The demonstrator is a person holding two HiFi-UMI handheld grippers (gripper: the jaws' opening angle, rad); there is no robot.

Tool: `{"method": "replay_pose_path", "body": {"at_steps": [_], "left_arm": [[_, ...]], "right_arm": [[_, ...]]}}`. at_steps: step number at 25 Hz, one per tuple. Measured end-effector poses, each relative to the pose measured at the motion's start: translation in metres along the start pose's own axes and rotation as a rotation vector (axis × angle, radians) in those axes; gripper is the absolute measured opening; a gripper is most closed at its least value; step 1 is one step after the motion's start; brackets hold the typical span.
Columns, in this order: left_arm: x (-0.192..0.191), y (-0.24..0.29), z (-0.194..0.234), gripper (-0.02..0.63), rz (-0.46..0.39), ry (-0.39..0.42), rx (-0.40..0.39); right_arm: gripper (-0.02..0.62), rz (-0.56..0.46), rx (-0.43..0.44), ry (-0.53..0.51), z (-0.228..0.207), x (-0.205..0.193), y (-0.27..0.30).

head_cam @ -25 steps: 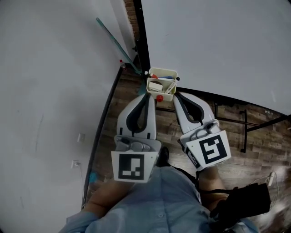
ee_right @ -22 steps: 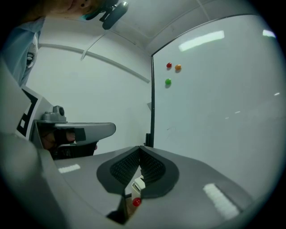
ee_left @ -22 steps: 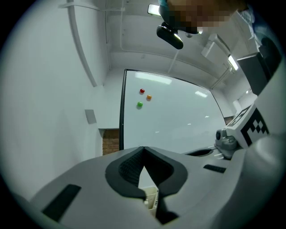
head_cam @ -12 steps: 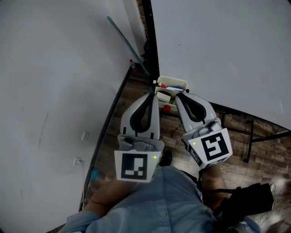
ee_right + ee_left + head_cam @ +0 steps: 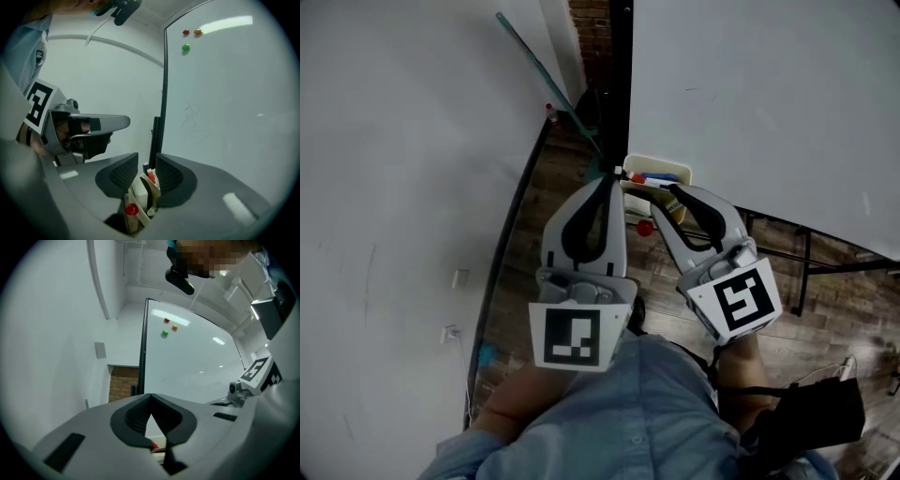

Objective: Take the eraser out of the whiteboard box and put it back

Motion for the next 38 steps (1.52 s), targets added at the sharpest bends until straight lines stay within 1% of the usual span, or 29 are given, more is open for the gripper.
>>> {"method": "replay_pose_path", "body": {"at_steps": [3,6,10,12,17,23,28,30,33,38], "left_arm": [[-0.012,0.005,0.007,0.005,0.026,-0.022,0.001],[-0.023,0.008,0.013,0.005,0.045,-0.042,-0.003],[-0.038,0.012,0.021,0.005,0.073,-0.066,-0.004],[-0.045,0.014,0.025,0.005,0.086,-0.077,-0.003],[-0.061,0.02,0.029,0.005,0.116,-0.101,-0.012],[-0.07,0.023,0.032,0.005,0.135,-0.11,-0.026],[-0.074,0.025,0.036,0.005,0.142,-0.112,-0.032],[-0.073,0.025,0.036,0.005,0.142,-0.111,-0.035],[-0.071,0.025,0.036,0.005,0.138,-0.109,-0.041],[-0.06,0.018,0.032,0.005,0.125,-0.091,-0.046]], "right_arm": [[0.135,0.064,0.049,-0.027,0.004,-0.015,0.007],[0.151,0.135,0.086,-0.044,0.012,-0.031,0.013],[0.167,0.216,0.09,-0.066,0.013,-0.053,0.021],[0.172,0.241,0.088,-0.069,0.012,-0.06,0.024],[0.189,0.291,0.115,-0.059,0.014,-0.075,0.029],[0.189,0.335,0.13,-0.073,0.017,-0.087,0.035],[0.173,0.358,0.102,-0.106,0.016,-0.091,0.037],[0.163,0.357,0.103,-0.101,0.015,-0.091,0.037],[0.147,0.354,0.092,-0.067,0.014,-0.091,0.037],[0.143,0.306,0.052,-0.048,0.011,-0.076,0.03]]}}
Point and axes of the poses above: the fingertips, and each gripper's own axes: y forward along the fingers, z to its left, x out of its top, the point moved 3 cm from there along -y, backward along the fingers, and after that the axes turned 13 degrees about -z, right-handed, at the moved point
